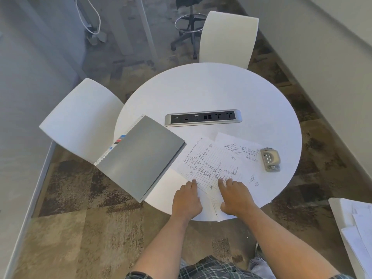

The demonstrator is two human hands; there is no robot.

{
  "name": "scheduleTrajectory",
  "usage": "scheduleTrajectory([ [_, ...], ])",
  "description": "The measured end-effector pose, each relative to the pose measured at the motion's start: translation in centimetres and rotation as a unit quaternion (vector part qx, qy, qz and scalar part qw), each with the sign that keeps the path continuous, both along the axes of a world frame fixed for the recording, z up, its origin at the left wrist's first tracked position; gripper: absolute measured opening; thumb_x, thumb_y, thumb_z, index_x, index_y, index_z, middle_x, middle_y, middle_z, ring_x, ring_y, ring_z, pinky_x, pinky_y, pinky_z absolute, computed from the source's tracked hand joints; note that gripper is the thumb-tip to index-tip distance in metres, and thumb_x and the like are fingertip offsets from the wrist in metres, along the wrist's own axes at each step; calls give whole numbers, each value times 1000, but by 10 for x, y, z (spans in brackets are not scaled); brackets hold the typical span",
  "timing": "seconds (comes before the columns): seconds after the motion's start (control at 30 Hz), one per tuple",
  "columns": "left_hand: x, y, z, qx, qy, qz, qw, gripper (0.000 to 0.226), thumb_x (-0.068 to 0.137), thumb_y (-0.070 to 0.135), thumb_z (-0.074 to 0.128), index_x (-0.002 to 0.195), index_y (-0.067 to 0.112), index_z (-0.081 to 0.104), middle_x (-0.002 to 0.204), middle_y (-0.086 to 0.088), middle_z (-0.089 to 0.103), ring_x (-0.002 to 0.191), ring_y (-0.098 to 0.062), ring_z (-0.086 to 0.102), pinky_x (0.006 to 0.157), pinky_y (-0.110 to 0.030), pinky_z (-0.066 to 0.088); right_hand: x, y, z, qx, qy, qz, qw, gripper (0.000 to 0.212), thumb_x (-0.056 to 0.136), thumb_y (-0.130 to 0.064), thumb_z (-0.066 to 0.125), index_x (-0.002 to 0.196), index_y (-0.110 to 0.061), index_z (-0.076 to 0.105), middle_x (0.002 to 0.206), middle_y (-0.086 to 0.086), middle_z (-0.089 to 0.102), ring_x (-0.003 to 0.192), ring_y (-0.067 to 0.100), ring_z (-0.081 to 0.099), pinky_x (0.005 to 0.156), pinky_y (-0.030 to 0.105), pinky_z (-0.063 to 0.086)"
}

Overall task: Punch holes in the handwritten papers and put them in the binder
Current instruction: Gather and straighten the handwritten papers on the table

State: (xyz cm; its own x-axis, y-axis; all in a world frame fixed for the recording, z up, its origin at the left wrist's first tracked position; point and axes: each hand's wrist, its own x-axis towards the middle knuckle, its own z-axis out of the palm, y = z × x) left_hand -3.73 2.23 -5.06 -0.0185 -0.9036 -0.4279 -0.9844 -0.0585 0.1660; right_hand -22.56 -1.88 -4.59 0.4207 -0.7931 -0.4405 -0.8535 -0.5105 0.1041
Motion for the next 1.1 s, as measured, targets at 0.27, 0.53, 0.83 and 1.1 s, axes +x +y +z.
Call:
scheduleTrajectory([
  [0.27,-5,1,-10,-37,5,10,999,44,98,30,50,138,12,50,138,-6,51,117,-24,53,92,-35,50,-2,2,0,-5,-9,7,1000,65,97,-33,50,152,-2,34,145,29,51,131,39,52,106,41,45],
  [0.53,6,-18,-9,-57,71,156,984,55,95,34,61,143,13,45,143,-10,45,126,-27,50,99,-35,50,-11,3,-10,-26,-48,-1,999,91,87,-76,46,149,-10,40,140,17,57,123,33,56,100,41,43],
  [0.83,22,-73,-12,-32,41,271,961,103,83,59,73,157,3,26,161,-14,32,145,-32,35,110,-41,43,-20,7,-11,-26,-51,4,998,88,93,-73,42,157,-14,27,160,19,38,137,34,48,113,44,37],
  [1.1,23,-81,-13,-52,7,286,957,87,71,55,86,135,7,51,133,-13,54,123,-30,53,95,-38,52,-29,3,-8,-10,-61,13,998,91,91,-76,45,158,-18,27,158,12,42,134,30,51,112,41,38],
])
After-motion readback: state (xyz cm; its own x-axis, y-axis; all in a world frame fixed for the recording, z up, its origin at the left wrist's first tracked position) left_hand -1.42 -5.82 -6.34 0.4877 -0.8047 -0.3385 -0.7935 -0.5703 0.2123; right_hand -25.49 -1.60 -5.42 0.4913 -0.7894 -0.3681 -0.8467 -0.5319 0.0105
